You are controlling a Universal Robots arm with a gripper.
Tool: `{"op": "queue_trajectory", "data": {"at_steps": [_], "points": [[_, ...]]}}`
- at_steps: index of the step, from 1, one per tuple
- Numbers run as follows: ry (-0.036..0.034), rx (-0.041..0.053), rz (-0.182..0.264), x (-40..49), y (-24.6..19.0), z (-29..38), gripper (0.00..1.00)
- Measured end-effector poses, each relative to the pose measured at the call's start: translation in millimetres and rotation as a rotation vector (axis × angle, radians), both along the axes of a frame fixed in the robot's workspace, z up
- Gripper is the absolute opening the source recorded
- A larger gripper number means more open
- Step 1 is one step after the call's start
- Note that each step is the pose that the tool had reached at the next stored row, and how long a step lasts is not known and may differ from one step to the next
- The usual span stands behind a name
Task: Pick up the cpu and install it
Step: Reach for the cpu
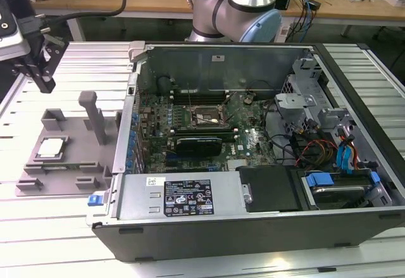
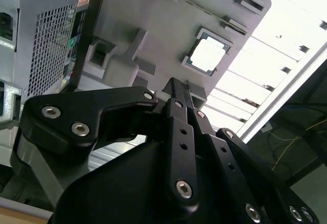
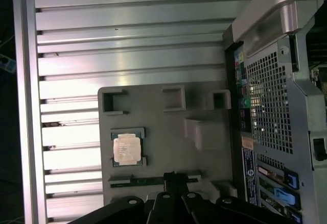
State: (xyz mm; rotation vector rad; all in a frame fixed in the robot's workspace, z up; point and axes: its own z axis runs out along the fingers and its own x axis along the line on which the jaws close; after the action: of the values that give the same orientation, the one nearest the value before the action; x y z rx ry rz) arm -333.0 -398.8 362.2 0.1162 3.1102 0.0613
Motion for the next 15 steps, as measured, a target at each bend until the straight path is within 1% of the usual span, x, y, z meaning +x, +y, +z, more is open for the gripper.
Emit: {"op": "queue_trajectory", "data": {"at_steps": [10,13,15], "points": [[-0.0002,-0.0001,0.0,-6.9,0.0,-12.4,0.11],[-0.0001,-0.0001,0.0,-10.2,0.5,-19.0,0.11],[0.0,-0.0002,0.0,-12.2,0.7,-22.0,0.11]]}}
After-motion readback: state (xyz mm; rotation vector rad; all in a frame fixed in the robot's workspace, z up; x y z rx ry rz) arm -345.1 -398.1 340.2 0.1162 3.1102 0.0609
